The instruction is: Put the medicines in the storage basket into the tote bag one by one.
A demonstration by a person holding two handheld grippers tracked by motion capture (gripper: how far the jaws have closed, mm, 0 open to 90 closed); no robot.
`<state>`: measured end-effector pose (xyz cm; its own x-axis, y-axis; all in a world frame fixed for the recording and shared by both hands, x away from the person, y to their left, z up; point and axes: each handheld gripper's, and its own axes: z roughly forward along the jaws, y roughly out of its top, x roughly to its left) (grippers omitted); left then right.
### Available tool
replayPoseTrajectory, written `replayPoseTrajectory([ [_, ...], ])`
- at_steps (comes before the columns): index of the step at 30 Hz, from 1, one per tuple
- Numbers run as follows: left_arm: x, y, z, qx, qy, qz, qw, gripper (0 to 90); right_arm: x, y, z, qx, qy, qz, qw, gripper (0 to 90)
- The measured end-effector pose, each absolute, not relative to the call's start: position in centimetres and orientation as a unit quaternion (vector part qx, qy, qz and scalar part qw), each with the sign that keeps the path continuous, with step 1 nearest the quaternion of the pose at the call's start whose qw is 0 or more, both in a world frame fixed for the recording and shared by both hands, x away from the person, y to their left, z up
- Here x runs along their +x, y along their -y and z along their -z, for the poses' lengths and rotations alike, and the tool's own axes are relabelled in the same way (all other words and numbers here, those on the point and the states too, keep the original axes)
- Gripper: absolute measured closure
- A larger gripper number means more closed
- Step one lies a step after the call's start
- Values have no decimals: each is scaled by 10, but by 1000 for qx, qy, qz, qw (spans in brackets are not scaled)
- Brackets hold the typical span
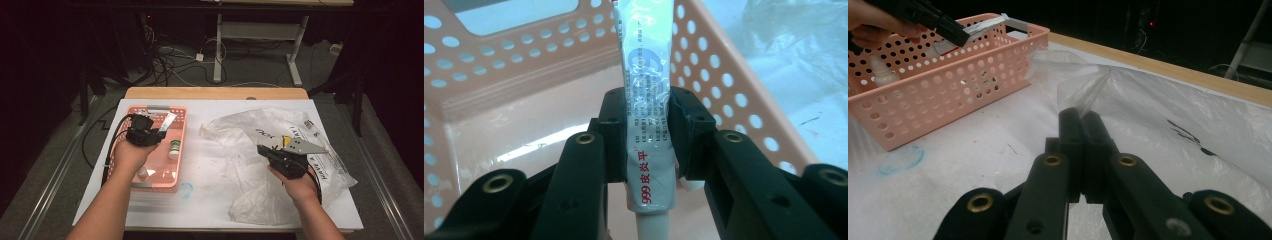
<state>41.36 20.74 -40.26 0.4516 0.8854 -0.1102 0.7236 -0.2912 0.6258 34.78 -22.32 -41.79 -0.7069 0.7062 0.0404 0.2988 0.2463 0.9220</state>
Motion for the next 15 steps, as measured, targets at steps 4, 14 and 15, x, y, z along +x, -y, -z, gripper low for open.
replayPoseTrajectory([
  [4, 406, -205, 398, 793, -502, -129, 319, 683, 347, 223, 417, 327, -764, -520, 197, 900],
  [14, 385, -196, 393, 793, -489, -121, 342, 683, 347, 224, 416, 325, -763, -522, 199, 900],
  [15, 383, -195, 392, 792, -489, -121, 346, 683, 347, 223, 416, 326, -763, -522, 197, 900],
])
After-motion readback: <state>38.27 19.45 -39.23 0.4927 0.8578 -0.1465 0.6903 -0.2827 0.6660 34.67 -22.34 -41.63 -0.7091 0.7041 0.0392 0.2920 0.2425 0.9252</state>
